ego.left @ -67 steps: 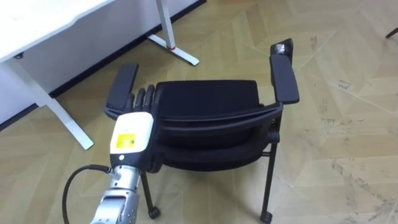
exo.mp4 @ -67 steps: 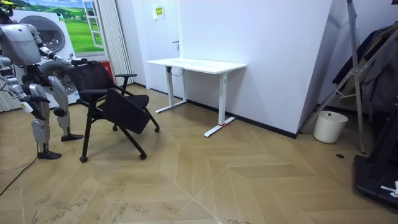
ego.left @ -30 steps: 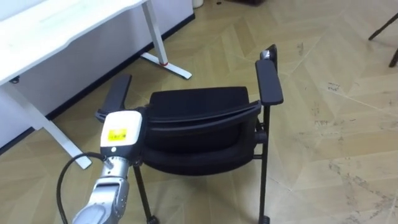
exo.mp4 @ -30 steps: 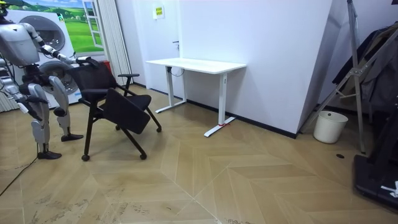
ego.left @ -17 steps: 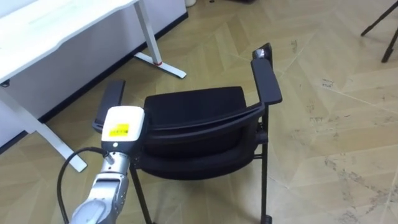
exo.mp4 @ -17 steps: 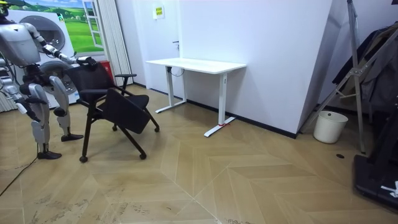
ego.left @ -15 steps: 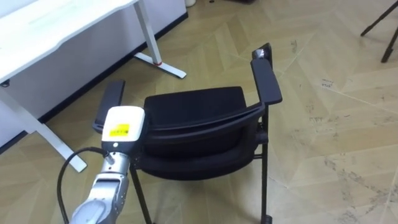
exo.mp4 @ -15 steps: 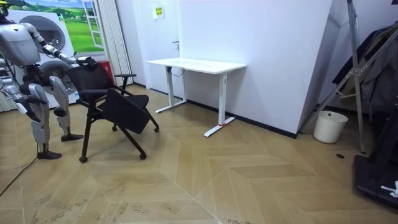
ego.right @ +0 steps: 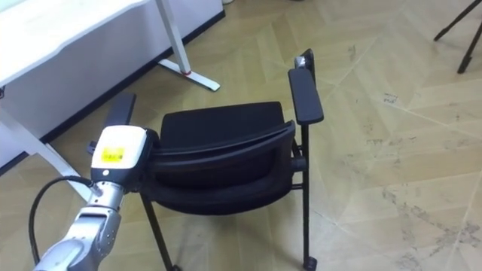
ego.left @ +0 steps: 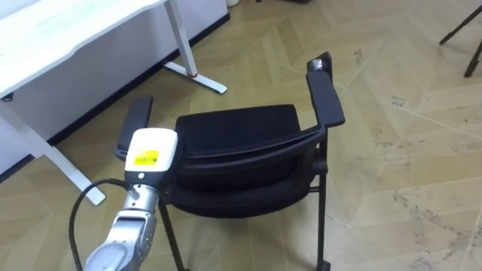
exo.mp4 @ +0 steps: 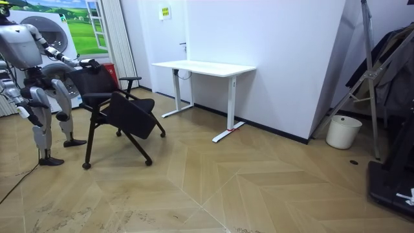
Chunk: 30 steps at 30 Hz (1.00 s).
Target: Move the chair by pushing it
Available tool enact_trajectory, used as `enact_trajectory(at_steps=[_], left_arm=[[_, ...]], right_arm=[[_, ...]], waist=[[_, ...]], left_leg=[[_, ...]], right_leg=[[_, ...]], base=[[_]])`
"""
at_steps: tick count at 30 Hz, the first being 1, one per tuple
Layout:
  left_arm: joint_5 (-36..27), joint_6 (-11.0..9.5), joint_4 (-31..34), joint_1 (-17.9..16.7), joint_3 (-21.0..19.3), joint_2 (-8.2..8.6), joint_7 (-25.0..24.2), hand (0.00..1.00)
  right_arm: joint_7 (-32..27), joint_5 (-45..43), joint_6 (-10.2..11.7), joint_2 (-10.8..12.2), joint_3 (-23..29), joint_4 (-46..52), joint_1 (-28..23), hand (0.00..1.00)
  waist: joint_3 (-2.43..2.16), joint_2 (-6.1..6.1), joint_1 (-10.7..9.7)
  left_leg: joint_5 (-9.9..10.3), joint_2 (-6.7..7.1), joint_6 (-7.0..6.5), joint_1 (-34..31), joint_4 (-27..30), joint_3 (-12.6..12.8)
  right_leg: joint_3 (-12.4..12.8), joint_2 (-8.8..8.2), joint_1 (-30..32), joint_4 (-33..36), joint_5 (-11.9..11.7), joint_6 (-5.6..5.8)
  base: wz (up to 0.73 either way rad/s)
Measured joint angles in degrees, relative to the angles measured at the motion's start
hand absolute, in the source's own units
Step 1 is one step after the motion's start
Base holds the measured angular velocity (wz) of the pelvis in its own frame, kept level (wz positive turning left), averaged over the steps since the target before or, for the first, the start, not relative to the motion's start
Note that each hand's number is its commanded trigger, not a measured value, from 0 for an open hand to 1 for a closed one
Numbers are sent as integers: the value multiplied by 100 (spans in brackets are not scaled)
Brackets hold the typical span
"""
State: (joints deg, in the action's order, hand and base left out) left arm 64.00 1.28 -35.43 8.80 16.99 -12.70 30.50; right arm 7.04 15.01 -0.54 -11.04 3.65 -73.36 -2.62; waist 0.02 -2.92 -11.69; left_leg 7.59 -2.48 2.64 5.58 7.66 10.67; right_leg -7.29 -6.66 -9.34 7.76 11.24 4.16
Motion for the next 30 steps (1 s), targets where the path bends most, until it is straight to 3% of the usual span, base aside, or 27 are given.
enact_trajectory(at_steps=[8,17,22,26,30], left_arm=[[-9,-11,329,-263,-23,-62,86,100],[-78,-263,429,-597,-22,-90,320,100],[-91,-367,510,-769,-48,-80,531,100],[-91,-469,638,-965,-51,-167,646,100],[-91,-460,930,-1144,-46,-212,641,100]], right_arm=[[-298,89,-6,1,72,34,30,0],[-849,61,59,-14,485,258,146,0],[-1455,-222,90,-13,721,546,208,0],[-1981,-381,102,-30,761,745,237,0],[-2512,-470,92,-32,706,1119,247,0]], waist=[[-3,26,-19],[-42,-10,-32],[-48,63,-12],[-105,183,31],[-101,266,149]], left_leg=[[0,0,1,-11,-6,17],[0,0,1,3,-4,16],[0,0,1,0,-4,29],[0,0,0,1,-3,35],[0,-1,0,4,-2,69]], right_leg=[[15,1,22,-7,0,0],[-22,-1,8,42,-1,-3],[3,-1,49,66,1,2],[6,1,47,62,3,4],[18,-4,61,81,3,5]], base=[[0],[1],[-1],[0],[0]])
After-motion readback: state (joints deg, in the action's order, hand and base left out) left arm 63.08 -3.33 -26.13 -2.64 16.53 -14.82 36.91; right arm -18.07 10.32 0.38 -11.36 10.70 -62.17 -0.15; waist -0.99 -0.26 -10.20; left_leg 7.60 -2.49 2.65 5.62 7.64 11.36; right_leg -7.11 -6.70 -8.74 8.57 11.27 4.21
